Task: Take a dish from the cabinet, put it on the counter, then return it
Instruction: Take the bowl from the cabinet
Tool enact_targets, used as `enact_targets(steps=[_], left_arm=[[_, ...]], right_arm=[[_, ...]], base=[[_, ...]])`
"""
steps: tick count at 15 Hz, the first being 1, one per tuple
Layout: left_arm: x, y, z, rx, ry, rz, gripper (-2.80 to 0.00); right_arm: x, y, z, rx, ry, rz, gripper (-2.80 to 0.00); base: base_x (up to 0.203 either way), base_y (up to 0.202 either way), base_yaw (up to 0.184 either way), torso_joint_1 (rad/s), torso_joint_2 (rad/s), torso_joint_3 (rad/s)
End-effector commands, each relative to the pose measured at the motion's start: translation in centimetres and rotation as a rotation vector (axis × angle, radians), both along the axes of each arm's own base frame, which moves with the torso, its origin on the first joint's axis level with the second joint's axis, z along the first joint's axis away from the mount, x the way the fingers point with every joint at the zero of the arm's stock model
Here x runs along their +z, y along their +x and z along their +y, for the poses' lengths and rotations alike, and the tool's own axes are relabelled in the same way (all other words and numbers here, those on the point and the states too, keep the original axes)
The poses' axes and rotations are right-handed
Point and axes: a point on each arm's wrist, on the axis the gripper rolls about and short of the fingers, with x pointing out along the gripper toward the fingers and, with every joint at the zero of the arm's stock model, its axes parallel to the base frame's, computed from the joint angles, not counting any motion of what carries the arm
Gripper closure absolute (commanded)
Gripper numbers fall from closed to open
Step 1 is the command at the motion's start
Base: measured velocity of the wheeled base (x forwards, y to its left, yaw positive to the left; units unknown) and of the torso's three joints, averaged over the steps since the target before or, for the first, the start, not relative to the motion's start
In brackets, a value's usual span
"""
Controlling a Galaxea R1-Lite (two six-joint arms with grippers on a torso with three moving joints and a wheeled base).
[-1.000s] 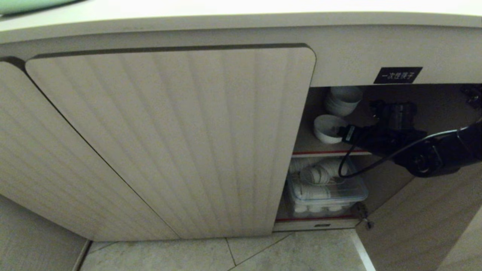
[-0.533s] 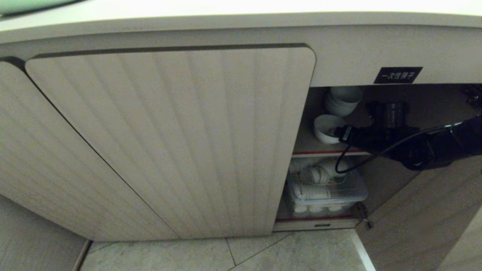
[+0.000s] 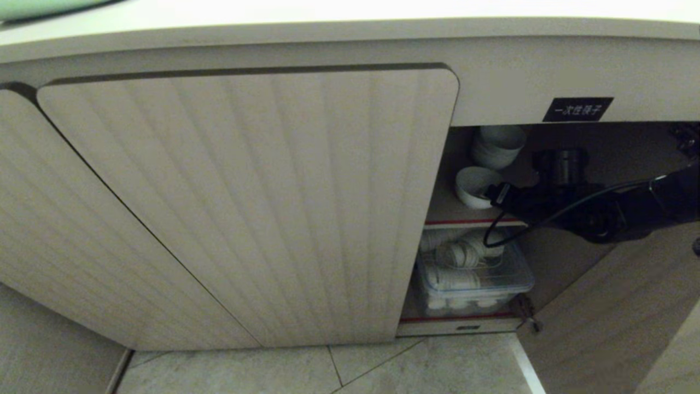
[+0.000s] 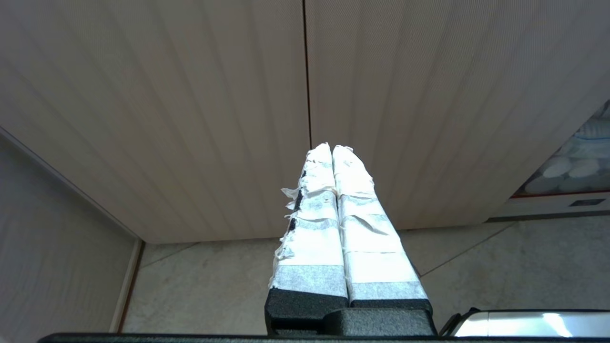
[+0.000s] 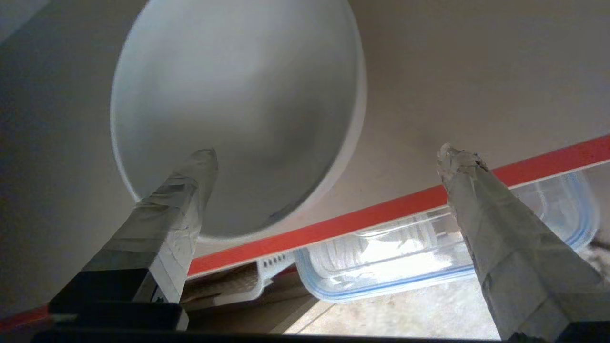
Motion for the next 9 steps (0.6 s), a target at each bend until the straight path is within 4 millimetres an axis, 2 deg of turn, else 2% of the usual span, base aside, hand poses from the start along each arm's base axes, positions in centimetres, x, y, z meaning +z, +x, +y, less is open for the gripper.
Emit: enact_targets(steps=[1, 9], left_arm=[[0.0, 0.0, 0.0, 0.0, -0.001, 0.0, 0.0], [0.0, 0.0, 0.0, 0.0, 0.0, 0.0, 0.0]], right_arm=[[0.23, 0.44, 0.06, -0.012, 0.027, 0.002, -2.8], [-0.29, 1.22, 0.16, -0.045, 0.104, 0.069, -2.8]], base=[[0.0, 0.0, 0.0, 0.0, 0.0, 0.0], [0.0, 0.0, 0.0, 0.0, 0.0, 0.0]])
